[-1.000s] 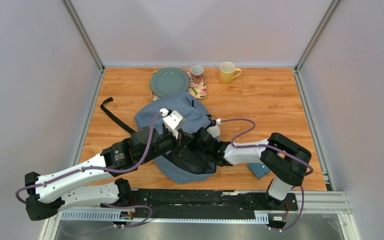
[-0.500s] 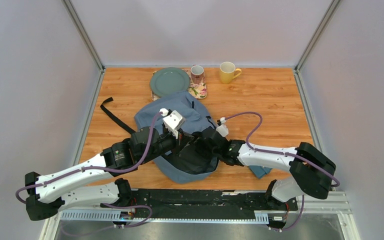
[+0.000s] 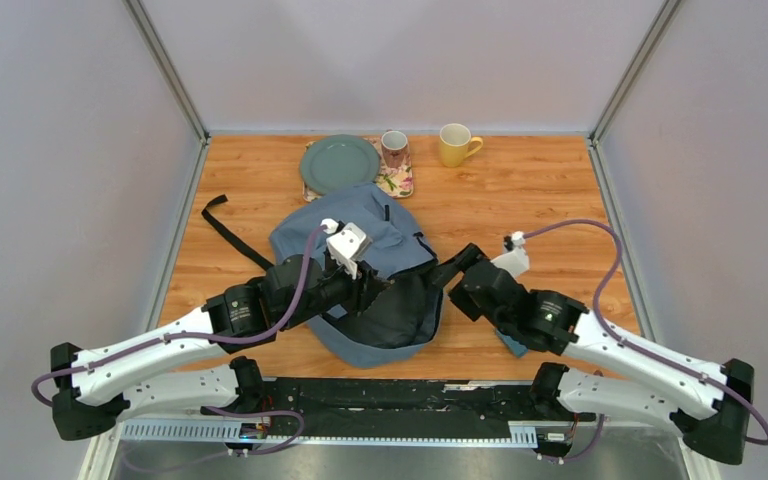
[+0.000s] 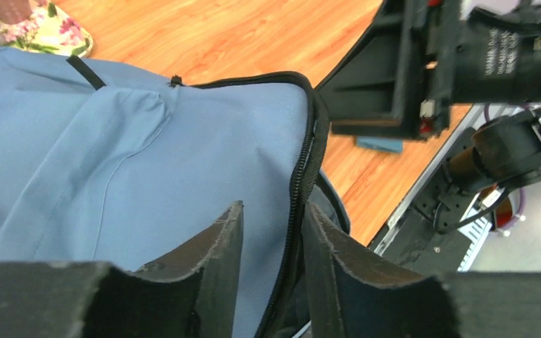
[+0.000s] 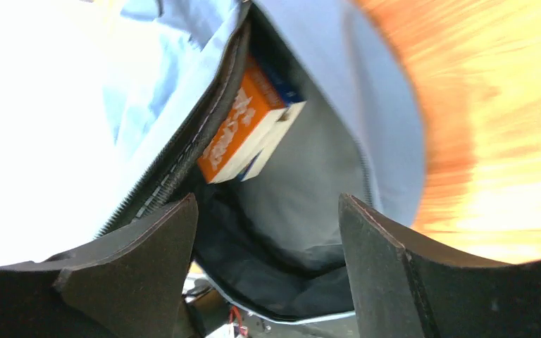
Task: Pack the student bag
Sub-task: Place the book in the student bag, then adjust the student bag at the center of the board.
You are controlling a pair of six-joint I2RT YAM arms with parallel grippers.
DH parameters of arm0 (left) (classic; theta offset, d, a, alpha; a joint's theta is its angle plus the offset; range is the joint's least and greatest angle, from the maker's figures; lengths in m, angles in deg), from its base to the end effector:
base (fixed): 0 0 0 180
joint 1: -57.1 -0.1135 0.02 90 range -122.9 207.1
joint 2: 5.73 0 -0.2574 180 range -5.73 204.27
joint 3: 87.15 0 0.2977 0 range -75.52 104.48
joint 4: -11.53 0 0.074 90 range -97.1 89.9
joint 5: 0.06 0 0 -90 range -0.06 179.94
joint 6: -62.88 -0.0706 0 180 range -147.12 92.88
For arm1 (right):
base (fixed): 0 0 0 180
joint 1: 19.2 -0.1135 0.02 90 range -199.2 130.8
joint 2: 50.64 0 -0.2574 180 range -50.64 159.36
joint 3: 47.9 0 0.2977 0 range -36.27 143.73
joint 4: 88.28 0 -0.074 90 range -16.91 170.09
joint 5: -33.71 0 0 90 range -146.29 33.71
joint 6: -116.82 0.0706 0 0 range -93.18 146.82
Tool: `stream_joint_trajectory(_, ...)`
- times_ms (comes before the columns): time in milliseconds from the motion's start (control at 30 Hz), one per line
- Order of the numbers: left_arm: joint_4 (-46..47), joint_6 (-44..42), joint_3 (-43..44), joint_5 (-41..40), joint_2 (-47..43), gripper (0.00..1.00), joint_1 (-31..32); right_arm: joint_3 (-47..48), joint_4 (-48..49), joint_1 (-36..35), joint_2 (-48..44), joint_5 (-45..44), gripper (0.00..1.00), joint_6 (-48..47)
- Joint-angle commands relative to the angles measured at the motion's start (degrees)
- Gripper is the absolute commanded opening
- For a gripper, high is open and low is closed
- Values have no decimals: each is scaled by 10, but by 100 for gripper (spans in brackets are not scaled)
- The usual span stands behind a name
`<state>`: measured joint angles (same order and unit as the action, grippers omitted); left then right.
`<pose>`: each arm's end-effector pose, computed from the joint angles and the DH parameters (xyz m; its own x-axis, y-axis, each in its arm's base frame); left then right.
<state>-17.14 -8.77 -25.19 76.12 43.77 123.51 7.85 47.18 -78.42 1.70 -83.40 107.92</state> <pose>0.1277 -0.2502 0.3337 -0.3573 0.0543 -0.9324 0.7224 0.6489 -0.2390 0.1622 0.2095 0.2450 -0.6341 0.6539 -0.4127 0.2414 0.6744 0.6978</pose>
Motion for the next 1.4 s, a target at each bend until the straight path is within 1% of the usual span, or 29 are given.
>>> stream_joint_trajectory(0, -19, 12, 23, 11, -9, 50, 3, -4, -199, -1, -57, -104, 76, 46)
stream_joint_trajectory(67, -21, 14, 25, 16, -12, 61, 3, -32, -193, -1, -102, -99, 76, 25)
stream_joint_trajectory(133, -25, 13, 29, 32, -12, 70, 2, -64, -162, -1, -143, -84, 76, 5)
stream_joint_trajectory(267, -38, 11, 44, 47, -15, 74, 2, -99, -127, -2, -182, -64, 76, -8)
stream_joint_trajectory(333, -50, 18, 36, 7, -19, 74, 2, -109, -103, -1, -187, -58, 76, -29)
stream_joint_trajectory(367, -62, 23, 30, -20, -20, 74, 3, -113, -95, -1, -185, -55, 76, -32)
stream_joint_trajectory(400, -90, 27, 27, -67, -23, 75, 3, -113, -83, -1, -182, -46, 76, -35)
stream_joint_trajectory(467, -112, 33, 14, -103, -33, 75, 3, -117, -58, 0, -173, -30, 76, -55)
stream_joint_trajectory(500, -133, 38, 8, -143, -40, 76, 2, -120, -27, -1, -159, -12, 76, -60)
stream_joint_trajectory(533, -144, 54, 1, -162, -49, 80, 2, -122, -14, -1, -149, -2, 76, -61)
stream_joint_trajectory(600, -160, 65, -29, -207, -83, 85, 2, -128, 31, -1, -115, 25, 76, -59)
stream_joint_trajectory(633, -165, 77, -41, -221, -96, 89, 2, -132, 47, -1, -103, 34, 77, -58)
stream_joint_trajectory(700, -183, 92, -67, -254, -134, 93, 1, -135, 85, 0, -74, 57, 77, -49)
stream_joint_trajectory(733, -189, 99, -73, -258, -144, 95, -1, -133, 92, 0, -43, 61, 78, -46)
stream_joint_trajectory(833, -219, 111, -78, -263, -174, 95, -4, -110, 78, 0, -1, 58, 78, -43)
stream_joint_trajectory(900, -237, 118, -74, -265, -186, 95, -4, -101, 64, 0, 3, 46, 78, -45)
stream_joint_trajectory(933, -237, 121, -76, -264, -191, 95, -5, -100, 64, 0, 0, 43, 75, -51)
stream_joint_trajectory(1000, -232, 121, -82, -260, -201, 95, -5, -101, 60, 0, -21, 32, 72, -52)
stream_joint_trajectory(1033, -231, 123, -83, -258, -202, 95, -4, -102, 57, 0, -28, 29, 68, -52)
stream_joint_trajectory(1100, -226, 122, -87, -252, -199, 95, -4, -99, 25, 0, -49, 14, 64, -50)
stream_joint_trajectory(1133, -224, 120, -87, -249, -196, 95, -5, -98, 15, -1, -54, 13, 59, -47)
stream_joint_trajectory(1167, -220, 119, -85, -246, -188, 95, -5, -98, 9, 0, -58, 12, 56, -50)
stream_joint_trajectory(1233, -215, 110, -84, -235, -181, 95, -4, -96, -6, 1, -63, 17, 54, -54)
stream_joint_trajectory(1367, -202, 102, -76, -220, -157, 95, -4, -70, -44, 0, -53, 25, 54, -72)
